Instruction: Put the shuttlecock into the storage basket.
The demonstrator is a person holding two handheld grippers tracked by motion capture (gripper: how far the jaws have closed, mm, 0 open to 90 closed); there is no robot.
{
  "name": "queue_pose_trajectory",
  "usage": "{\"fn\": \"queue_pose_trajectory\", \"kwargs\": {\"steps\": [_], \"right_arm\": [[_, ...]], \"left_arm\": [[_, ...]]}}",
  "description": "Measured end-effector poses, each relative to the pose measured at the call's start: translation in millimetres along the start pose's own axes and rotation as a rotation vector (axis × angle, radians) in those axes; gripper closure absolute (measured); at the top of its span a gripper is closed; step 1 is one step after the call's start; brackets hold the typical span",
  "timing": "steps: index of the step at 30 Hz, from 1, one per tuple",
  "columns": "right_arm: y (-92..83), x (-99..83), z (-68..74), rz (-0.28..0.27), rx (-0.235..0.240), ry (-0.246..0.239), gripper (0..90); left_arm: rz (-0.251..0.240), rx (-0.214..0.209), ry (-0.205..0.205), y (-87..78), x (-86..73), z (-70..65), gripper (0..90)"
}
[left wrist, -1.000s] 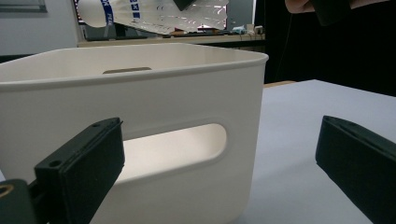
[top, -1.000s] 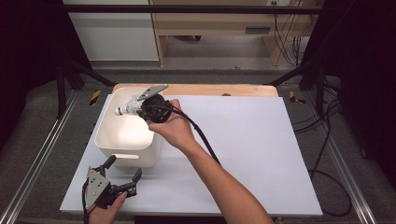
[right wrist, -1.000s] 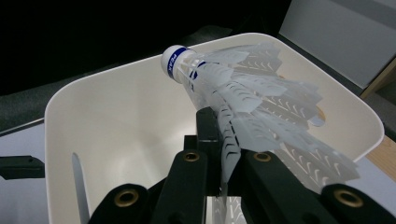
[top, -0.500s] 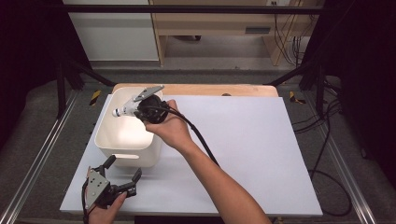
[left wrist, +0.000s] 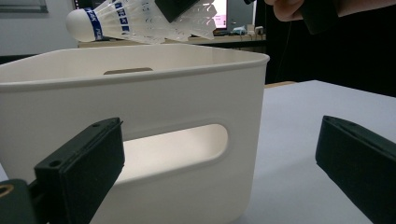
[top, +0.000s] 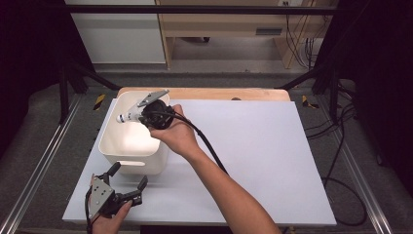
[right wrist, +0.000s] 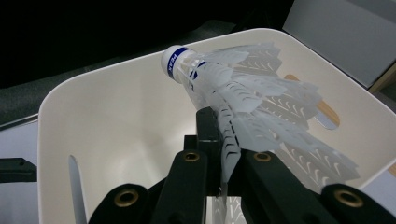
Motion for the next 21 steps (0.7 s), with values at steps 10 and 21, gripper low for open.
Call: {"fn": "queue_pose_trajectory", "kwargs": {"steps": [10,21], "right_arm": [[4.7,0.1,1.3,0.003,0.006,-0.003,89.1],[8.6,-0.7,3.1,0.011,0.01,-0.007,89.1]], "left_arm": [[0.002,-0.002,0.002,0.3,-0.3,-0.8,1.4],[0.002,-0.003,0.001,0.1,-0.2,-0.8,1.4]]}}
Point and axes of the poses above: each handheld gripper's, and its own axes: y roughly forward along the jaws, x roughly out of its top, z roughly to its left, the point moved 4 cm from there along y, roughly forward along the jaws, and after that the axes turned 15 degrees about -y, right-handed, at the moved point
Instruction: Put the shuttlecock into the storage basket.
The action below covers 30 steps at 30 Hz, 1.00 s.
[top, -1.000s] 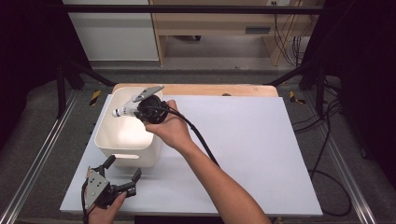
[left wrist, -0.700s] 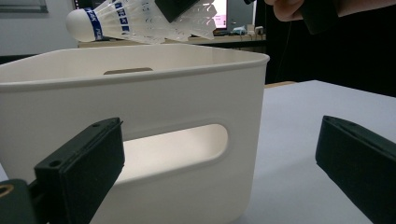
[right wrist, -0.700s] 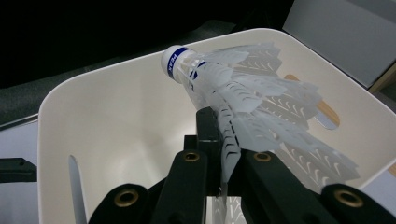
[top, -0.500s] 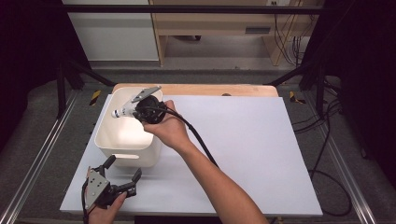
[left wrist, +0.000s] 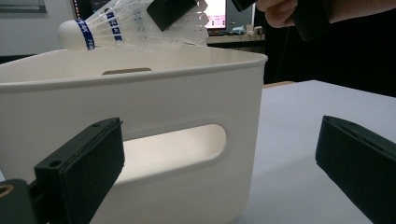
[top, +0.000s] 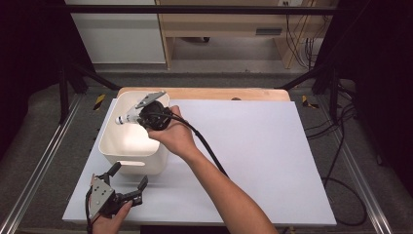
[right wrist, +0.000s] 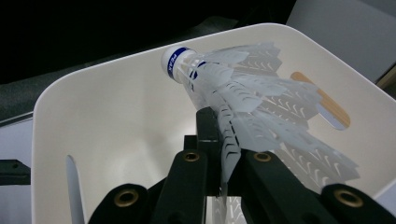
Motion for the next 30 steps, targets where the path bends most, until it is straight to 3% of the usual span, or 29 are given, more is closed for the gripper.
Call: {"fn": "queue_pose_trajectory", "kwargs": {"steps": [30], "right_arm": [[3.3,-7.1,-3.4,0.032,-0.005,-0.008,89.1]], "left_arm": [[0.001,-0.002,0.002,0.1,-0.1,-0.6,1.4]]}}
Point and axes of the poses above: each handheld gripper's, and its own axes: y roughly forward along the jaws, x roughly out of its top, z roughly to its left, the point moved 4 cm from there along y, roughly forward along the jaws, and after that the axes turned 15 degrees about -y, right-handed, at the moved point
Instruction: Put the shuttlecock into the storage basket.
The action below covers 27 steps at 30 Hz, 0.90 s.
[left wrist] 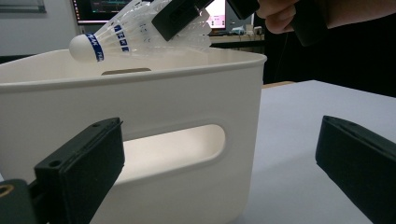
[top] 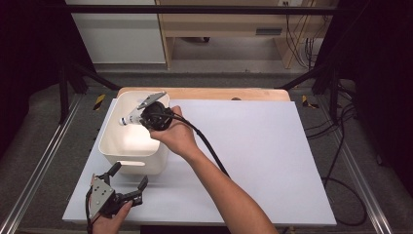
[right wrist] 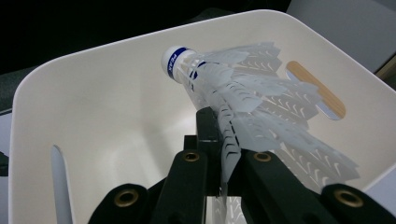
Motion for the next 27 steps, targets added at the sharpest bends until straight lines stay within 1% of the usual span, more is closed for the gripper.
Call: {"fn": "queue_pose_trajectory", "kwargs": {"steps": [11,15,21,27], "right_arm": [[0.2,-2.6,-1.1,0.017,-0.001,-0.007,89.0],[2.0,-5.3,-2.1,0.026,-0.002,-0.017,89.1],[5.3,-9.2,-4.1,0.037,-0.001,-0.011,89.0],[8.0,-11.2,-4.5,0.046,0.003,-0.016,89.0]], "left_arm": [[0.0,-0.004,0.0,0.5,-0.3,-0.8,1.4],[0.001,-0.003,0.0,0.6,-0.4,-0.8,1.4],[-0.002,-0.006,-0.004,0.6,-0.3,-1.0,1.4],[0.001,-0.006,0.001,0.6,-0.4,-0.8,1.4]]}}
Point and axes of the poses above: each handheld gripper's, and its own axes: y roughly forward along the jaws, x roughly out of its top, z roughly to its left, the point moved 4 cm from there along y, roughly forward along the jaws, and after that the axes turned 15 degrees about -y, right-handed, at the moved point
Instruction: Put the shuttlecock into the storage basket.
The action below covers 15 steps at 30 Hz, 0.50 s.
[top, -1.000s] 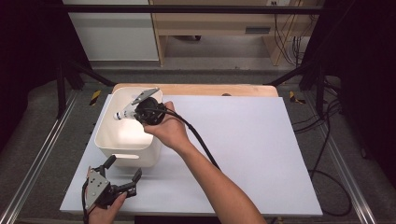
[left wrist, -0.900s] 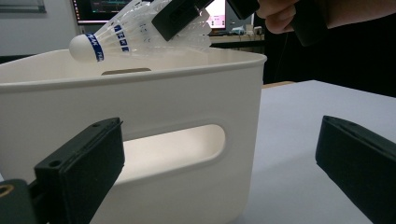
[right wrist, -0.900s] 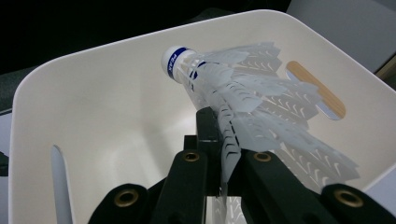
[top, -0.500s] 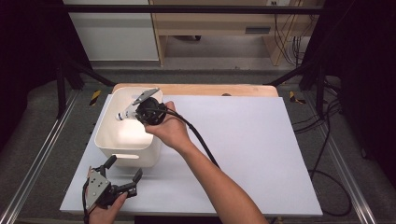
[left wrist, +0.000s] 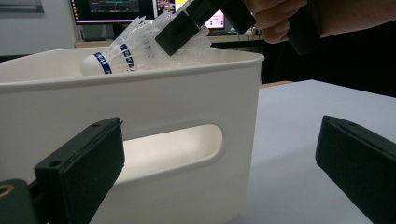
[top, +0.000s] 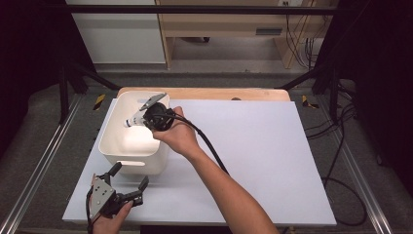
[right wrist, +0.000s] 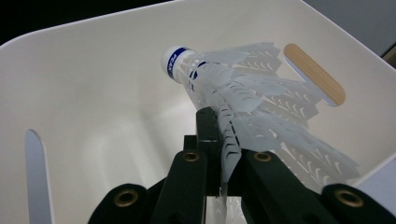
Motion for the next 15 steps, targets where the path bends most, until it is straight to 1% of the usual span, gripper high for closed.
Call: {"fn": "queue_pose_trajectory", "kwargs": {"steps": [15], "right_arm": [[4.4,-3.3,1.6,0.018,0.002,-0.002,88.9]], "left_arm": [[0.0,0.001,-0.001,0.0,0.0,0.0,1.4]]}}
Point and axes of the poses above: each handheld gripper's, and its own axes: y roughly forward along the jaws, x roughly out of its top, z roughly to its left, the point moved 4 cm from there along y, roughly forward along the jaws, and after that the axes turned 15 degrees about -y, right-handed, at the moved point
